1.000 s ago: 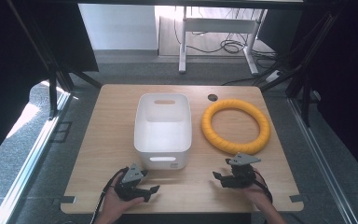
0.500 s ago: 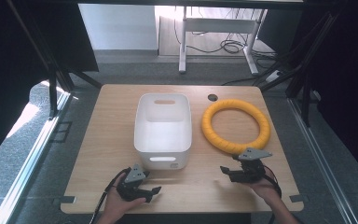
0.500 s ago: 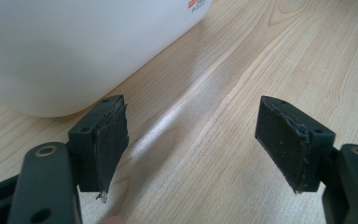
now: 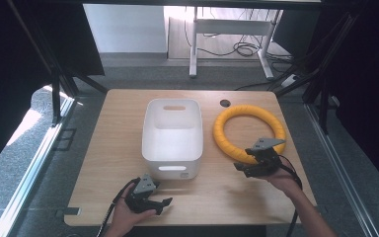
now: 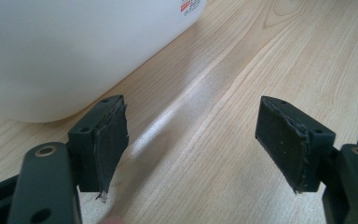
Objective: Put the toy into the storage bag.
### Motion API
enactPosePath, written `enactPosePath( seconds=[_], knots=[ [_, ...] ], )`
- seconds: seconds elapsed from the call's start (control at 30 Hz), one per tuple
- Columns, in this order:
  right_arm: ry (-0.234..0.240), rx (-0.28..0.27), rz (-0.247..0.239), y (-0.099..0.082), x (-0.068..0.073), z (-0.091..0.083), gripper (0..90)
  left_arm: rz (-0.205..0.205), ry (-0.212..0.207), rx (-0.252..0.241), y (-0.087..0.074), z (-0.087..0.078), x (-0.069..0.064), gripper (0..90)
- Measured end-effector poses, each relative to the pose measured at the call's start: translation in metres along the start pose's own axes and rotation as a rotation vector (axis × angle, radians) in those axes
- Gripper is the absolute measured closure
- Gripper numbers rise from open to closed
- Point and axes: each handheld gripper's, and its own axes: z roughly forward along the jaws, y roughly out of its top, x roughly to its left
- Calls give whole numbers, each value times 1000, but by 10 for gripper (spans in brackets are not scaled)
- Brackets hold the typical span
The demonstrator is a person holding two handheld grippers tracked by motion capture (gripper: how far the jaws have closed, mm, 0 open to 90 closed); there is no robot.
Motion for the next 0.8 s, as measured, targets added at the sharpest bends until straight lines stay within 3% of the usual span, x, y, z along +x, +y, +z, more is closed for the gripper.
enactPosePath(
  seconds=[0.07,0.2,0.37,0.8],
  knots=[
    [2,26,-16,5,-6,1,269,-2,-2,1,0,1,1,254],
    [17,55,12,12,-20,4,276,-5,-11,8,-1,2,0,254],
    [8,107,13,20,-31,12,305,2,-14,-3,1,0,-3,254],
    [56,264,17,28,-50,55,314,3,-15,-8,1,-2,-1,253]
  ],
)
